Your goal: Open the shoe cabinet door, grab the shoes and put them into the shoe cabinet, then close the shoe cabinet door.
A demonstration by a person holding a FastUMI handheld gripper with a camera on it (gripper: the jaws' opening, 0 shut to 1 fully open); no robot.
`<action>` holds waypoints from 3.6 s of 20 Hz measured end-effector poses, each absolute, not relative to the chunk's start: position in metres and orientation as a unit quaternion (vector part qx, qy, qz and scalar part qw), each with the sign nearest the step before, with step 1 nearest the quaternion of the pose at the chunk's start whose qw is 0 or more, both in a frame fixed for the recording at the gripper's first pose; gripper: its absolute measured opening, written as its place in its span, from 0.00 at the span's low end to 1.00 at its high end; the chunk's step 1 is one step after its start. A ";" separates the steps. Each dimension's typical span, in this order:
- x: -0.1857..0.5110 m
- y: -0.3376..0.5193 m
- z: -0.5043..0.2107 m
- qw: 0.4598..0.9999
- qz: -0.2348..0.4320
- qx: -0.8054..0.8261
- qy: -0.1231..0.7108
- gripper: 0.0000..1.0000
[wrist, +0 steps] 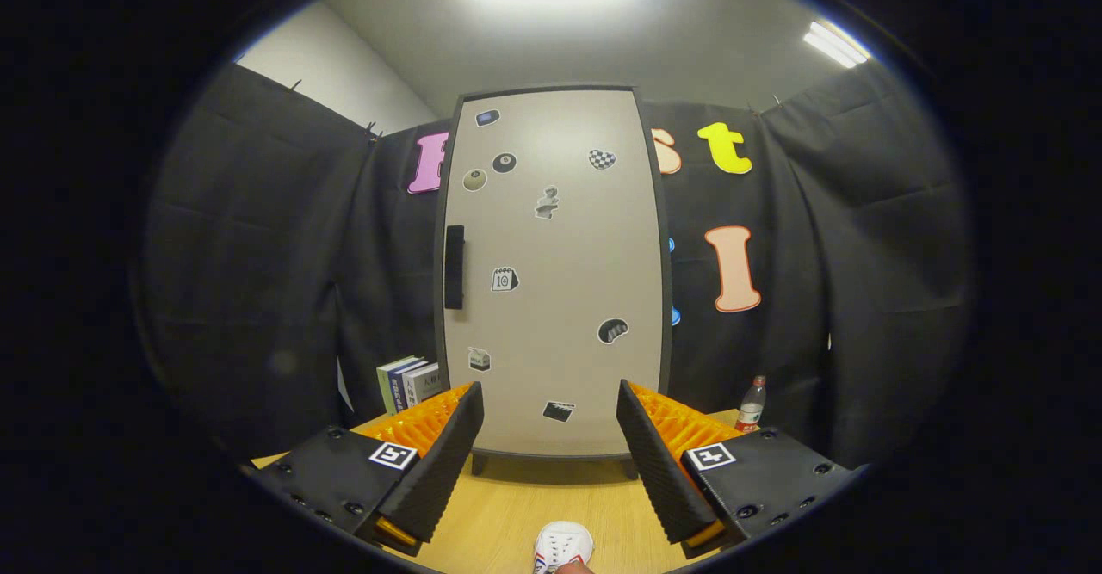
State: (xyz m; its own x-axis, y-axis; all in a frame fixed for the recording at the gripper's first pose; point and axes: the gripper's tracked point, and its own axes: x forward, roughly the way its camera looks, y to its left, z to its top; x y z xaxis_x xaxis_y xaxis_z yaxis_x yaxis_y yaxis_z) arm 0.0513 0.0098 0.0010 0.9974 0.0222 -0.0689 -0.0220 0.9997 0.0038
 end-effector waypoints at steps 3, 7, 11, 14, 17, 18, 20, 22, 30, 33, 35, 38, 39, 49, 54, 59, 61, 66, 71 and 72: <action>0.079 0.021 0.009 0.999 0.024 0.007 0.043 0.98; 0.121 0.040 0.019 0.998 0.043 0.006 0.053 0.98; 0.166 0.062 0.032 0.997 0.056 0.004 0.048 0.98; 0.198 0.084 0.041 0.996 0.068 0.009 0.050 0.98; 0.225 0.105 0.051 0.996 0.079 0.010 0.047 0.98; 0.234 0.111 0.054 0.996 0.080 0.008 0.044 0.98; 0.251 0.123 0.056 0.996 0.083 0.003 0.044 0.97; 0.265 0.134 0.059 0.996 0.082 -0.001 0.044 0.97; 0.310 0.162 0.052 0.996 0.055 -0.037 0.061 0.80; 0.320 0.171 0.031 0.993 0.055 -0.044 0.097 0.70; 0.324 0.174 0.016 0.990 0.049 -0.045 0.121 0.70; 0.326 0.167 0.021 0.993 0.019 -0.044 0.106 0.55; 0.326 0.163 0.021 0.993 0.012 -0.045 0.104 0.48; 0.316 0.165 0.020 0.991 0.079 -0.042 0.096 0.11; 0.309 0.160 0.021 0.988 0.117 -0.031 0.100 0.11; 0.300 0.153 0.017 0.983 0.144 -0.030 0.106 0.11; 0.293 0.149 0.018 0.983 0.146 -0.031 0.106 0.11; 0.277 0.142 0.021 0.981 0.160 -0.024 0.109 0.11; 0.262 0.135 0.023 0.978 0.175 -0.018 0.109 0.11; 0.259 0.133 0.023 0.978 0.178 -0.016 0.110 0.11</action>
